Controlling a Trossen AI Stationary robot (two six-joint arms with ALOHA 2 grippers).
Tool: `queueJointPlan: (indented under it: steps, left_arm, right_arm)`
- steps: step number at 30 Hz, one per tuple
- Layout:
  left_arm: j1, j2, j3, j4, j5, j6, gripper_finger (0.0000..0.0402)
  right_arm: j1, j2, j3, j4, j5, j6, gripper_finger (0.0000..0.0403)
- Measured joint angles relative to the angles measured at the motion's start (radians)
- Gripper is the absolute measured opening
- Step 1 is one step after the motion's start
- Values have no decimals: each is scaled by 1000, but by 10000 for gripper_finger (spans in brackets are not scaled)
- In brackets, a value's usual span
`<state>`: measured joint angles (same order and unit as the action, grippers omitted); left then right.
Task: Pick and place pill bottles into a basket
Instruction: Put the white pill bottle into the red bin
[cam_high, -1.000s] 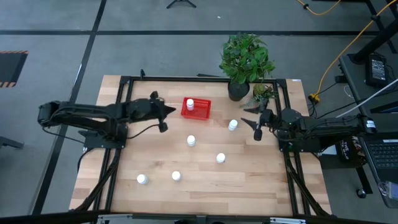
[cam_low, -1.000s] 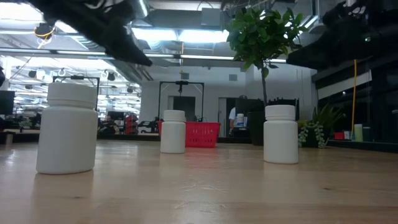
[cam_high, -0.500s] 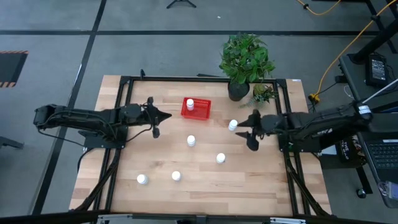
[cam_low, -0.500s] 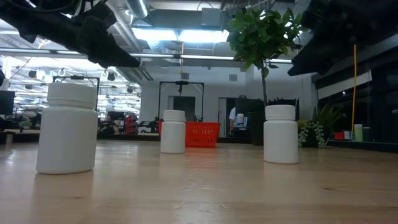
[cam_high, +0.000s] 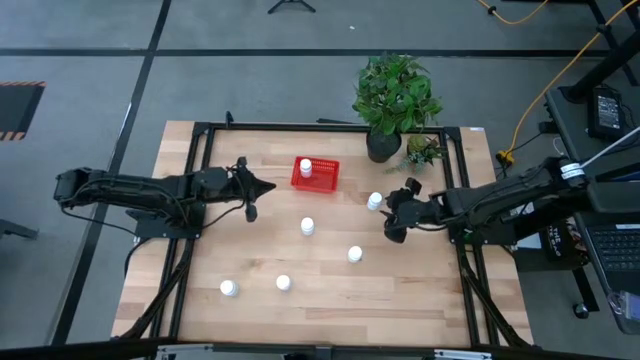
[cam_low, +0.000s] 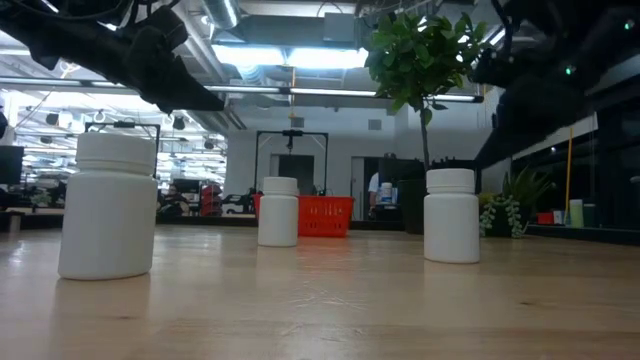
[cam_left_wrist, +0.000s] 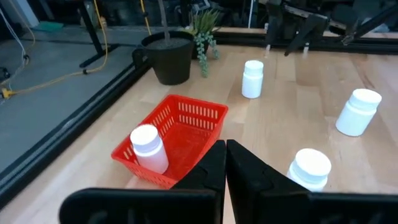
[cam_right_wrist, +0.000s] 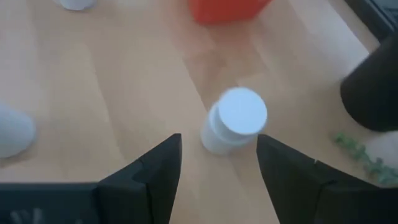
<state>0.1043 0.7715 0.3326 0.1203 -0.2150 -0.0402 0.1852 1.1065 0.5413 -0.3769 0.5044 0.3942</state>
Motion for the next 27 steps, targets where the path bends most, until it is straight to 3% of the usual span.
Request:
queueJointPlan:
  steps: [8,18,27]
  left_arm:
    - [1,12,-1,-14,-44,0,13]
    - [1,12,-1,-13,-51,-18,10]
    - [1,12,-1,-13,-57,-18,15]
  right_arm:
    - [-42,0,-104,206,1,19,211]
    - [-138,1,-122,232,-88,42,211]
    - [-194,120,-122,379,-109,-57,211]
